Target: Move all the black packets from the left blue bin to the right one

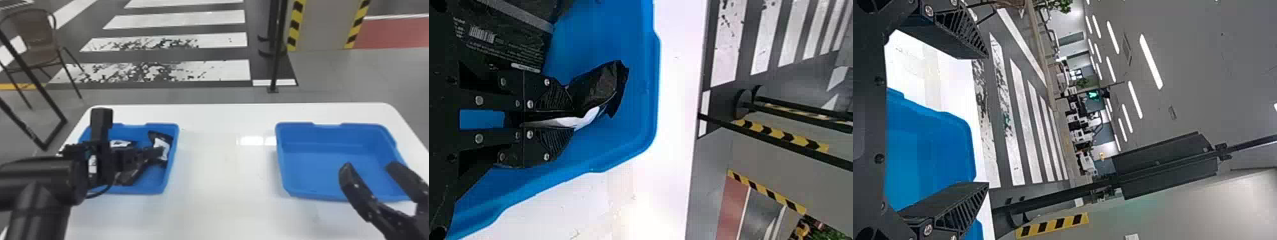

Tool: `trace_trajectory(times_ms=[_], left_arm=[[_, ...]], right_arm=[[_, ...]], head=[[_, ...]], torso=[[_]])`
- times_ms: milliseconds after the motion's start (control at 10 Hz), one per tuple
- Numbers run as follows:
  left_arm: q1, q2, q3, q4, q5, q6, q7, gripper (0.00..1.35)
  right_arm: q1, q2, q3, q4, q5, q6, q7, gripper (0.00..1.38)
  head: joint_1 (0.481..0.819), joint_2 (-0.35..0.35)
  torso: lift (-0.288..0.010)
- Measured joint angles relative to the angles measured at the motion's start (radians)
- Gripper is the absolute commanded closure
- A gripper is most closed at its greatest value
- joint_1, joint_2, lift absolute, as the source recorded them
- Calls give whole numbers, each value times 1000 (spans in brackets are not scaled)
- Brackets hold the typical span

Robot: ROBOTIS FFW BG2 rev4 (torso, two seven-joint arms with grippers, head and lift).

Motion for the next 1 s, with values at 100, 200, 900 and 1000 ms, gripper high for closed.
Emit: trace_trajectory(times_ms=[100, 200, 900, 1000], left_arm=[[26, 1, 10, -72, 16, 15, -5, 1214], [52, 2, 15, -134, 44, 23, -12, 1214], [175, -11, -60, -339, 337, -6, -74, 1214], [175, -13, -88, -339, 375, -12, -81, 1214]], right_arm=[[0, 0, 0, 0, 0, 0, 2, 116], [-2, 0, 0, 0, 0, 5, 8, 116], [-131, -12, 9, 56, -183, 157, 132, 124], [-166, -15, 18, 85, -232, 205, 154, 124]], head=[[695, 114], [695, 109], [695, -17], [695, -25]], torso=[[-154], [-154], [-154], [-154]])
